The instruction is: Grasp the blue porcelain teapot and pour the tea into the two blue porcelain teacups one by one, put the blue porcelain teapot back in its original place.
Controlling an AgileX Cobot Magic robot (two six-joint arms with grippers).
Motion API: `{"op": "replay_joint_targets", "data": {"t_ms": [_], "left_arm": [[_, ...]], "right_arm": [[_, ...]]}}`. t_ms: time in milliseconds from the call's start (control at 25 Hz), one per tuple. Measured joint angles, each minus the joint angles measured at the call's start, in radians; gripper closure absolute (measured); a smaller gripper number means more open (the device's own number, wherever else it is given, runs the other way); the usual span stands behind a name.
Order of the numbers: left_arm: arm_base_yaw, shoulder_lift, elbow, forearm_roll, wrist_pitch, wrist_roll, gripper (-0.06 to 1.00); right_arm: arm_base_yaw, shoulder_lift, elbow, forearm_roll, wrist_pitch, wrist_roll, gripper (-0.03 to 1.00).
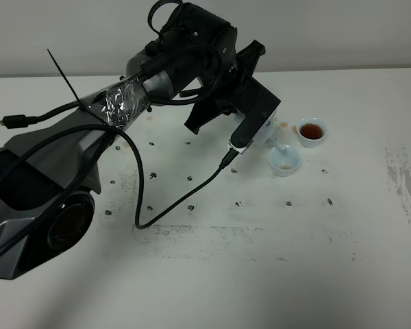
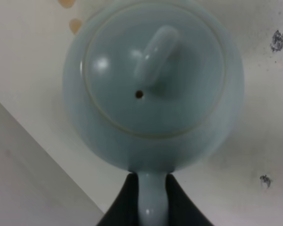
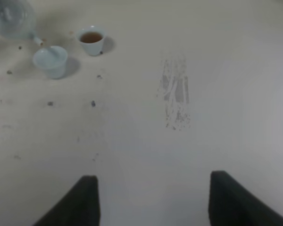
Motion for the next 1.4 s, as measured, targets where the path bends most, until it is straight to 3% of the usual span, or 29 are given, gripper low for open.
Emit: {"op": "replay_joint_targets", "data": {"t_ms": [960, 1400], "left_arm": [[-0.029, -0.002, 0.0, 0.092, -0.014, -0.026, 0.94], [-0.034, -0.002, 0.0, 0.095, -0.015, -0.026, 0.94]], "right_arm": [[0.0, 0.0, 0.0, 0.0, 0.0, 0.0, 0.48], [0.0, 0.0, 0.0, 0.0, 0.0, 0.0, 0.48]]}}
